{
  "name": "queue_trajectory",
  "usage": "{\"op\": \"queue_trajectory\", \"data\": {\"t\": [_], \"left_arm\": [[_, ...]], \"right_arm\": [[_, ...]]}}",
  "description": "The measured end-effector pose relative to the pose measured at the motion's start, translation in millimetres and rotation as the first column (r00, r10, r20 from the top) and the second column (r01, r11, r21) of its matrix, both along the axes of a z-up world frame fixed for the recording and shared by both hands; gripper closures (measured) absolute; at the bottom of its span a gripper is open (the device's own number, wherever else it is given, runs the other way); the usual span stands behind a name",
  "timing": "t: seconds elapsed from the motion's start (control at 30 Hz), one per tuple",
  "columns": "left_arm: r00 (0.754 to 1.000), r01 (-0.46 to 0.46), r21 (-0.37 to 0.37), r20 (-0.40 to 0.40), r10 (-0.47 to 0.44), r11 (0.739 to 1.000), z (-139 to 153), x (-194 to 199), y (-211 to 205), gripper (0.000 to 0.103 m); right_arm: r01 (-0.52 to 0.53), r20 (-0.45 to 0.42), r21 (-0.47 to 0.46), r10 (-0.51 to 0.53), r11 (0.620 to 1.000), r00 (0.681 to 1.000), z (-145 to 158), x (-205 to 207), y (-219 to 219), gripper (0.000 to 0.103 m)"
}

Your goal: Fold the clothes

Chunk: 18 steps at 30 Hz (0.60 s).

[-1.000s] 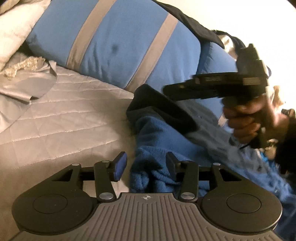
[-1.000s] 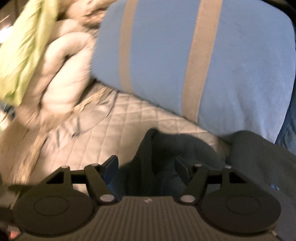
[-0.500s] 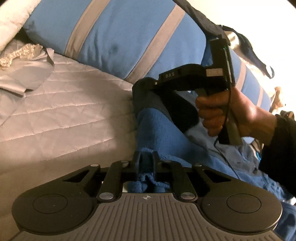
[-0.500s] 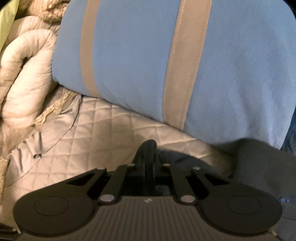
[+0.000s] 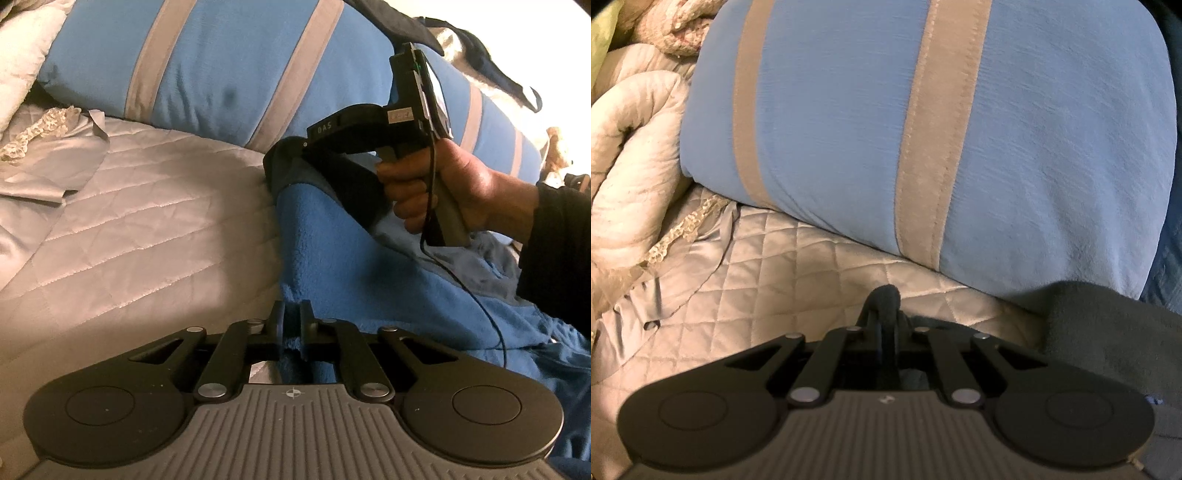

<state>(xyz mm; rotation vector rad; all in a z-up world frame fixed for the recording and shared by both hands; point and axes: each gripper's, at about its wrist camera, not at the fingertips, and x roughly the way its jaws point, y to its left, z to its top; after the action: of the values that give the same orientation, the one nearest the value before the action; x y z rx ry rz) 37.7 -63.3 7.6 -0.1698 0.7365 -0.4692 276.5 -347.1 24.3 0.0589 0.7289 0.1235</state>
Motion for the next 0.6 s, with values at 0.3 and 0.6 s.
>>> {"op": "queue_trajectory", "data": {"t": [0.3,0.6], "left_arm": [[0.995,-0.072,0.085,0.077,0.066,0.994,13.7,-12.9,9.4,0.056],[0.966,-0.138,0.146,0.24,0.1,0.98,95.1,-27.3,7.2,0.032]], "right_arm": [[-0.029,0.115,-0.247,0.059,0.968,0.992,40.8,-38.9,-21.7,0.016],[0.094,0.216,-0.358,-0.015,0.929,0.976,112.6,-139.5,-138.3,0.0]]}}
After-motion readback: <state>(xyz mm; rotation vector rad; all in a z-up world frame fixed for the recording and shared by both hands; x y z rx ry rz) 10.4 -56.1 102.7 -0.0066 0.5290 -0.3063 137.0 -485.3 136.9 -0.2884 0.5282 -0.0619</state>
